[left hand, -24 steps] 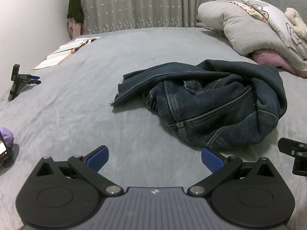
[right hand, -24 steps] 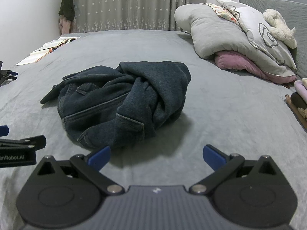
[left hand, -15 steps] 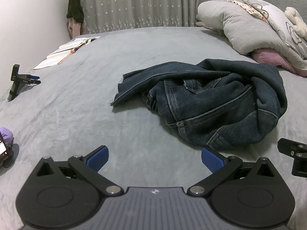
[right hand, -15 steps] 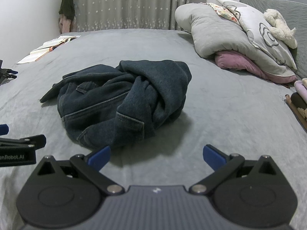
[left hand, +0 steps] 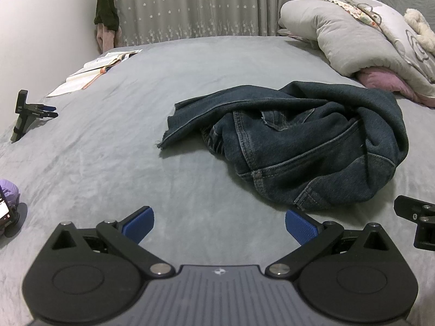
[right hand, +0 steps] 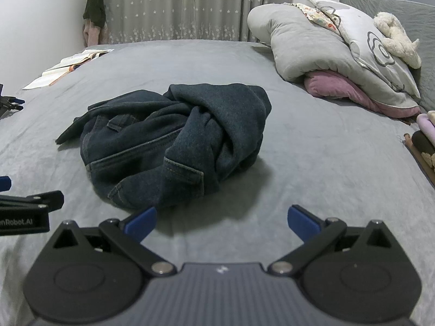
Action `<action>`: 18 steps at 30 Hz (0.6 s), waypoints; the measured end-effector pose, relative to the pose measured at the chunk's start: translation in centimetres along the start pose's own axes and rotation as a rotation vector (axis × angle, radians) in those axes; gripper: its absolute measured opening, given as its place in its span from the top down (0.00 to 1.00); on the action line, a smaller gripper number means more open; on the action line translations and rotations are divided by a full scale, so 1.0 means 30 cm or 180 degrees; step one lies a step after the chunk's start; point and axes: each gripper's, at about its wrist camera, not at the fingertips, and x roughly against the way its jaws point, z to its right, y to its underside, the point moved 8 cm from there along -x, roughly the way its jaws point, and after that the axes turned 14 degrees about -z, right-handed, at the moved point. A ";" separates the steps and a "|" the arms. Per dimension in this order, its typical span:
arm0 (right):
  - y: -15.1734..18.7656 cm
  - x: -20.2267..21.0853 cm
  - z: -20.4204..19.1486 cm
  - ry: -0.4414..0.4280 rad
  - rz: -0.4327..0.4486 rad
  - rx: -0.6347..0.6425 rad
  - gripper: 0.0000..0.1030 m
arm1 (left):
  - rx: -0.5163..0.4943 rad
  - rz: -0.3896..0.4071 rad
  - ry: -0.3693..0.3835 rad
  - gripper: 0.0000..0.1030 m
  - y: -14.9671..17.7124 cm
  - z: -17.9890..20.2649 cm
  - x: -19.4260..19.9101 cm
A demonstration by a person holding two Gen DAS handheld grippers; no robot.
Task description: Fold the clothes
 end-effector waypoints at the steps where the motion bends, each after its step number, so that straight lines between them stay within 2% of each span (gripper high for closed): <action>1: 0.000 0.000 0.000 -0.0001 -0.0001 0.0002 0.00 | -0.0001 -0.0007 -0.0002 0.00 0.000 0.000 -0.002; 12: 0.000 -0.012 0.011 0.0001 -0.0067 -0.0025 0.00 | 0.0001 -0.0036 -0.0016 0.00 0.005 -0.002 -0.012; 18: -0.001 -0.026 0.011 -0.0199 -0.0200 -0.0124 0.00 | -0.0056 -0.0089 -0.0003 0.00 -0.008 0.009 -0.028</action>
